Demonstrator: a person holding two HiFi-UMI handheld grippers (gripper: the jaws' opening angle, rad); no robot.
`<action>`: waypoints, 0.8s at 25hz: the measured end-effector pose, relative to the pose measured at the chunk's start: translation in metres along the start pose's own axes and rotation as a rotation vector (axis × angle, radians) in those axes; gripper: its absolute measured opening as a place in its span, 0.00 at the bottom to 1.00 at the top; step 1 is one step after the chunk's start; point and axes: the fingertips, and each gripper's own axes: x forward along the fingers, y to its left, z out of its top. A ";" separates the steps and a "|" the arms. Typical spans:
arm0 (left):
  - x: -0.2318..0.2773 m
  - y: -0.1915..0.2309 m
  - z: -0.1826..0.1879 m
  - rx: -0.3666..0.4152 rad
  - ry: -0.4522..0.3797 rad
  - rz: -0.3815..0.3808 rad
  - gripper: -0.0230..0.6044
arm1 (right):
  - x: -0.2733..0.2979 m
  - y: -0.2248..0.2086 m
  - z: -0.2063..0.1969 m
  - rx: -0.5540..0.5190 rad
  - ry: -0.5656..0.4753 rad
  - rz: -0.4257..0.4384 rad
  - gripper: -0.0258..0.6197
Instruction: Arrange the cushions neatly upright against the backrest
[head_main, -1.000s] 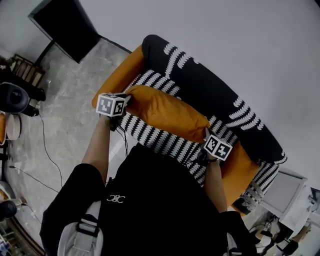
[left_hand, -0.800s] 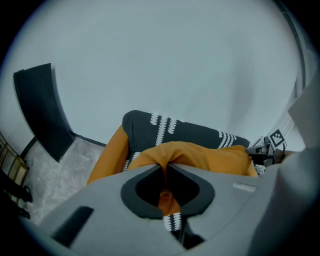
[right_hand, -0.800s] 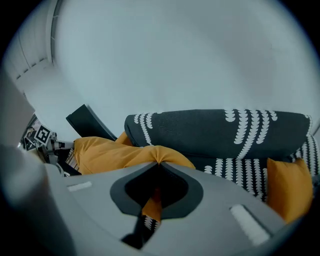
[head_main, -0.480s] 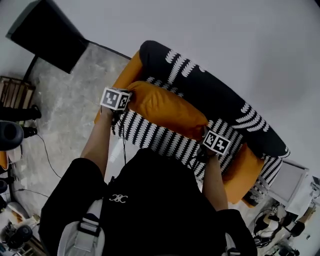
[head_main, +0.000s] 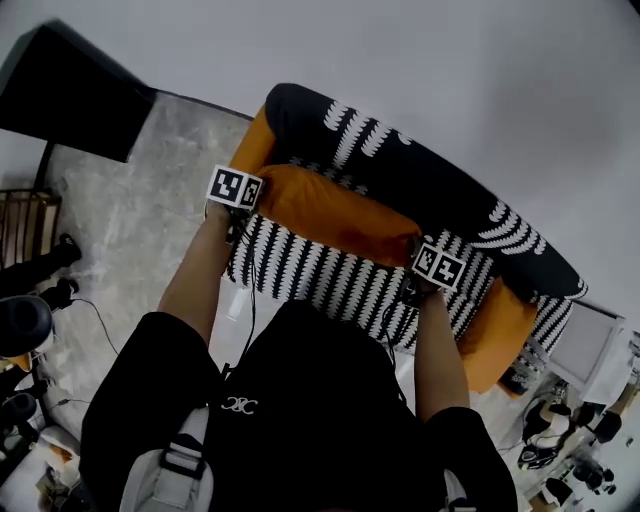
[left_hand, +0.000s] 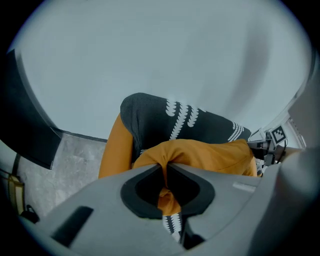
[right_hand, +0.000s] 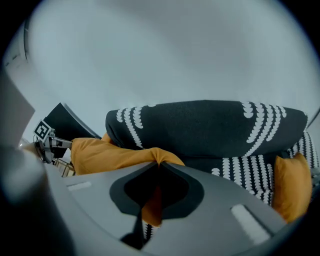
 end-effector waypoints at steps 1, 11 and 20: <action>0.005 0.002 0.009 -0.010 -0.012 -0.012 0.08 | 0.004 -0.003 0.011 -0.008 -0.011 -0.007 0.08; 0.032 0.038 0.092 -0.013 -0.101 0.036 0.11 | 0.038 -0.010 0.094 -0.033 -0.046 -0.119 0.10; 0.042 0.054 0.132 0.021 -0.203 0.082 0.20 | 0.046 -0.018 0.137 -0.088 -0.145 -0.179 0.12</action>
